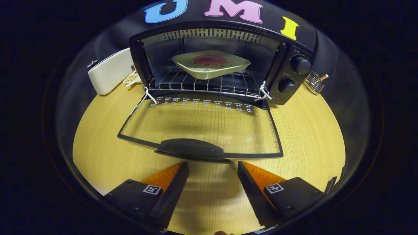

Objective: Open the toaster oven, put the food inside, and close the toaster oven door.

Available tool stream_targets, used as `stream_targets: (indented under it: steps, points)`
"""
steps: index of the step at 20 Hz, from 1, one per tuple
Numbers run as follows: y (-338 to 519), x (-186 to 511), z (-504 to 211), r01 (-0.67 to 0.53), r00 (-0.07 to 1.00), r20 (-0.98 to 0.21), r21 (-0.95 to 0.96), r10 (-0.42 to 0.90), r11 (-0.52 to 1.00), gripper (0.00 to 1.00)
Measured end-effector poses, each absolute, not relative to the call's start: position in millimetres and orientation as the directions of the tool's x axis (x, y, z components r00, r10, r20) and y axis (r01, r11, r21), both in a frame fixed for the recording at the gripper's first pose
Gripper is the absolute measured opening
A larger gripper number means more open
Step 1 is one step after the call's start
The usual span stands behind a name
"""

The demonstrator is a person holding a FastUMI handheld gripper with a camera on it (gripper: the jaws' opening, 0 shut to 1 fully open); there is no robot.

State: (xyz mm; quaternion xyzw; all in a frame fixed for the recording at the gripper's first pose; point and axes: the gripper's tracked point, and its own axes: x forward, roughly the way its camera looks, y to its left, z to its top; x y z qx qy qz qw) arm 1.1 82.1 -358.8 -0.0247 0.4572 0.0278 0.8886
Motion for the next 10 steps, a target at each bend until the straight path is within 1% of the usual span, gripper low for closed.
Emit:
stream_targets:
  steps: [4,7,10]
  points:
    - [85.4,6.3,-360.0,-0.073,0.582,-0.813,-0.019,0.027,0.997,0.98]
    - [85.4,5.4,-349.4,-0.069,0.606,-0.795,-0.016,0.030,0.997,0.98]
    - [84.9,5.2,-333.8,-0.095,0.633,-0.773,-0.022,0.044,0.995,0.99]
